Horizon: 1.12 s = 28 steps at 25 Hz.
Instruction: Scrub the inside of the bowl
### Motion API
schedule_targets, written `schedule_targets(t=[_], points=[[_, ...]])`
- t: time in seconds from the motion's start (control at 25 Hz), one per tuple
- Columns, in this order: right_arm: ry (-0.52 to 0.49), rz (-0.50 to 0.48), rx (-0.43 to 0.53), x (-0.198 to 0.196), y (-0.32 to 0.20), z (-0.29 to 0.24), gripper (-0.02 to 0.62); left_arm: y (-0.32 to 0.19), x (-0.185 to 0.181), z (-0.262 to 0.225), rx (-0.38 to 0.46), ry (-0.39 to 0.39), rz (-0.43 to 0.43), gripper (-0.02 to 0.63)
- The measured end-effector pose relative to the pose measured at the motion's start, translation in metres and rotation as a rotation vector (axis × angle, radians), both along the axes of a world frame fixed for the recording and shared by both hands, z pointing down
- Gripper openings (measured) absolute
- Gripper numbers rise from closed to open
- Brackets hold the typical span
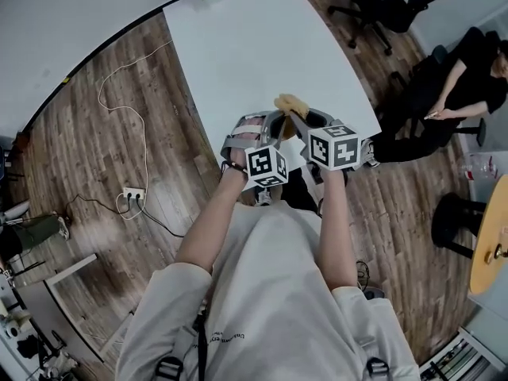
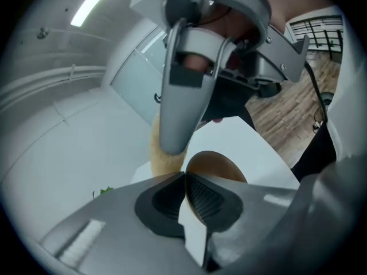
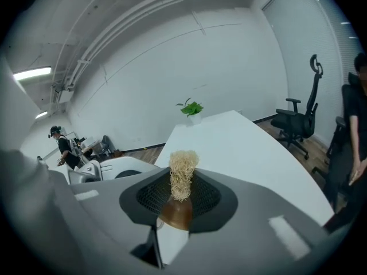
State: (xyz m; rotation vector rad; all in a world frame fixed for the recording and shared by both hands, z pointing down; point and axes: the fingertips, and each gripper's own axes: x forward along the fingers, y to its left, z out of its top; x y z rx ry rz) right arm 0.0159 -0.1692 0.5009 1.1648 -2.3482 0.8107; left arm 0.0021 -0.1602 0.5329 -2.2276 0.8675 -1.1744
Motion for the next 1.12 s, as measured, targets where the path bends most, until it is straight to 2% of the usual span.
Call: schedule_targets(t=[0.12,0.24,0.44,0.6,0.84,1.0,1.12], points=[[0.053,-0.026,-0.033,0.0,0.001,0.011,0.107,0.007,0.008,-0.001,0.038,-0.021,0.05,0.015],[0.081,-0.034,-0.042,0.001,-0.003,0.015,0.107,0.007,0.005,-0.006,0.063,-0.011,0.062,0.015],[0.099,-0.045,-0.046,-0.001,-0.002,0.016,0.107,0.012,0.001,-0.009,0.139,-0.074,0.128,0.015],[0.108,-0.035,-0.053,0.003,0.0,0.018,0.107,0.015,-0.002,-0.011,0.159,-0.07,0.147,0.015],[0.128,-0.023,-0.055,0.01,0.005,0.023,0.107,0.015,-0.012,-0.016,0.152,-0.008,0.107,0.015],[0.131,-0.009,-0.07,0.017,0.007,0.027,0.107,0.013,-0.013,-0.018,0.146,0.015,0.126,0.015],[0.132,0.008,-0.081,0.021,0.009,0.03,0.107,0.01,-0.016,-0.021,0.112,0.082,0.145,0.015]])
